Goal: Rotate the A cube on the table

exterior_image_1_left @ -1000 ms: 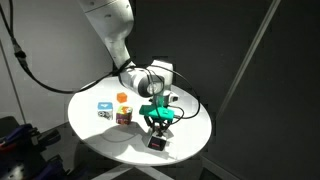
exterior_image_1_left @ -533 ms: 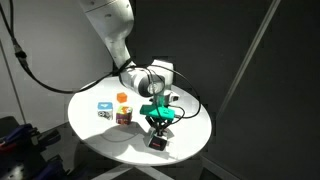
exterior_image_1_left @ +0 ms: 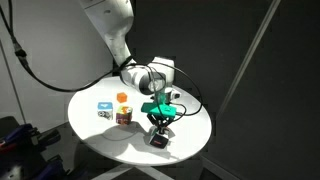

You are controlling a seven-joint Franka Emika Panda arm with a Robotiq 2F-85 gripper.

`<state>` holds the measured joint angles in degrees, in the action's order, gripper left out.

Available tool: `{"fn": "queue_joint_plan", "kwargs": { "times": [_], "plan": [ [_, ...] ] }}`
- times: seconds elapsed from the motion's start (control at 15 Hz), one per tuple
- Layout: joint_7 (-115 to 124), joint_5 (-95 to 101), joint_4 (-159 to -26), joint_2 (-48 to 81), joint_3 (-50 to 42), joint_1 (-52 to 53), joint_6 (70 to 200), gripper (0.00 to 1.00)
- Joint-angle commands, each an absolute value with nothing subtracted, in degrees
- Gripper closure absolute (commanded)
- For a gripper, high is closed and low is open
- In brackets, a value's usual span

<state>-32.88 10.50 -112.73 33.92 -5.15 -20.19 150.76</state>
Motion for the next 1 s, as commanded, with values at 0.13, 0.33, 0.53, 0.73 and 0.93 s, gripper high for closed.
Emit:
{"fn": "queue_joint_plan", "kwargs": {
  "times": [0.13,0.33,0.53,0.73,0.93],
  "plan": [
    [-33.3,11.6,-115.4,29.3,-5.5,-19.8,151.1,0.98],
    [-37.5,11.6,-117.7,27.0,-4.1,-20.6,151.7,0.98],
    [-43.9,11.3,-120.5,24.4,-2.9,-21.0,152.7,0.98],
    [-50.2,10.8,-123.8,21.9,-2.0,-20.9,154.3,0.98],
    [-56.7,10.2,-127.2,19.6,-1.1,-21.0,156.4,0.98]
  ]
}}
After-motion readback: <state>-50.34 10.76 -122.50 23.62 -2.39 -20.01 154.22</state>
